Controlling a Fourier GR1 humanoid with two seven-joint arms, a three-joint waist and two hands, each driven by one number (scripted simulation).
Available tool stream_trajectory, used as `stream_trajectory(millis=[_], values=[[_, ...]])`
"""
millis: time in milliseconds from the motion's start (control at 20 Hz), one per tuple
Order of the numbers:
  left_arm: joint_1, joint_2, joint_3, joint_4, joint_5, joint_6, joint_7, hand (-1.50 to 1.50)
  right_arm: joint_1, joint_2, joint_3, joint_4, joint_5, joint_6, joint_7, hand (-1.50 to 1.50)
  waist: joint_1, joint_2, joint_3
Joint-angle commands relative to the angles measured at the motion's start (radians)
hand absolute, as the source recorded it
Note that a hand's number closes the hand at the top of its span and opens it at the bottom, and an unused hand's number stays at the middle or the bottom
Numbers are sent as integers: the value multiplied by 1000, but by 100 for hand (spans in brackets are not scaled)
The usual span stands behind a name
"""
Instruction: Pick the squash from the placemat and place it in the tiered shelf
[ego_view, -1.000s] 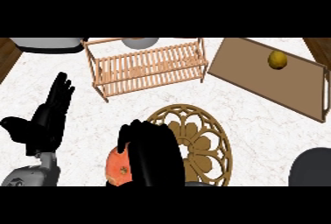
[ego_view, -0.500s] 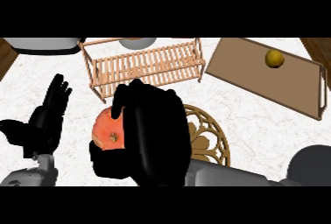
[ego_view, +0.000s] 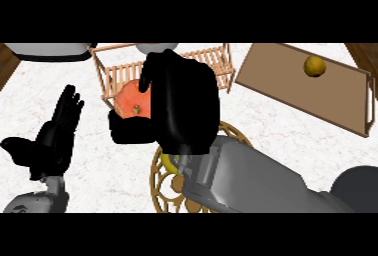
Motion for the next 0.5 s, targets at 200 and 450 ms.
stream_trajectory(millis=[200, 450], values=[[-1, -27, -17, -20, -26, 21, 2, 0, -33, 11, -49, 266, 2, -240, -10, 150, 11, 6, 1], [-15, -19, -13, -48, -27, 18, 46, 0, -80, 11, -101, 438, -31, -355, -142, 150, 15, 7, 1]])
